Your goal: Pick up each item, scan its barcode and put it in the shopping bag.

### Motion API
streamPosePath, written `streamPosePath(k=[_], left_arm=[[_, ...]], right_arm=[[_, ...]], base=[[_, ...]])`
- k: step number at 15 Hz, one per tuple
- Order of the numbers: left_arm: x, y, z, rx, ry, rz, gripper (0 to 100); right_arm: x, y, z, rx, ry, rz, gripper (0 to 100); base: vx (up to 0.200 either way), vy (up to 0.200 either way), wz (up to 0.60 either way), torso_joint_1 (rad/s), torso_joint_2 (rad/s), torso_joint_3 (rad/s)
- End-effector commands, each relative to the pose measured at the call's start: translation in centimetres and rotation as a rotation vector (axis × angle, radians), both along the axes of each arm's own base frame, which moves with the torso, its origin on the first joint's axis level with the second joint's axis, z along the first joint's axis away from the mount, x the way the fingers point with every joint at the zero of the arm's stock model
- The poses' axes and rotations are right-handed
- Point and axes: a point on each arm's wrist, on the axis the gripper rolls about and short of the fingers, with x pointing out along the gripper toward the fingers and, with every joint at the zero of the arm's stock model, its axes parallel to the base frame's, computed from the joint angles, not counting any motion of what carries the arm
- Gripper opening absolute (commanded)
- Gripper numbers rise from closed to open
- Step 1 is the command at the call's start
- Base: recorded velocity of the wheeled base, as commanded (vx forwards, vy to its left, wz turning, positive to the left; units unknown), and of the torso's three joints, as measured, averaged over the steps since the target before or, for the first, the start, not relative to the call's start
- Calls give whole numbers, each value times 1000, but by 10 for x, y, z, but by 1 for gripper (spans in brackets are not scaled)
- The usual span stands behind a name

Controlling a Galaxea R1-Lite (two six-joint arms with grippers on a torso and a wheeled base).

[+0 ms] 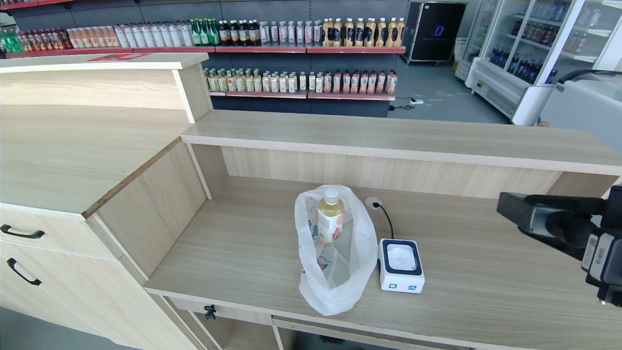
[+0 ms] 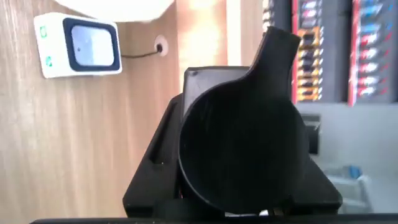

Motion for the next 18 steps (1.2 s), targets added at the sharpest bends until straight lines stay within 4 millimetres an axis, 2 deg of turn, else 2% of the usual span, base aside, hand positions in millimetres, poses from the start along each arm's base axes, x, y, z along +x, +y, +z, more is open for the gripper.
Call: streamPosePath(k=[1, 4, 8, 9, 10, 12, 15, 17, 18], left_arm=[[0, 0, 0, 0, -1, 0, 100], [0, 0, 0, 0, -1, 0, 100], [0, 0, 0, 0, -1, 0, 100], [0, 0, 0, 0, -1, 0, 100], [0, 0, 0, 0, -1, 0, 100], [0, 0, 0, 0, -1, 0, 100], [0, 0, 0, 0, -1, 0, 100], [0, 0, 0, 0, -1, 0, 100], [0, 0, 0, 0, -1, 0, 100]], right_arm=[[-6, -32, 0, 113, 116, -246, 0], [-13, -48, -9, 219, 286, -370, 0], [-10, -45, -11, 417, 389, -416, 0], [-3, -39, -10, 509, 423, -412, 0], [6, -29, -6, 678, 514, -390, 0], [31, -12, 3, 937, 678, -396, 0], [73, -10, -1, 1272, 839, -519, 0], [89, -10, -6, 1429, 933, -602, 0], [98, -11, -14, 1502, 995, -666, 0]], base=[[0, 0, 0, 0, 0, 0], [0, 0, 0, 0, 0, 0], [0, 0, 600, 2, 5, 4], [0, 0, 600, 2, 2, -2], [0, 0, 600, 12, 2, 2], [0, 0, 0, 0, 0, 0], [0, 0, 0, 0, 0, 0], [0, 0, 0, 0, 0, 0], [0, 0, 0, 0, 0, 0]])
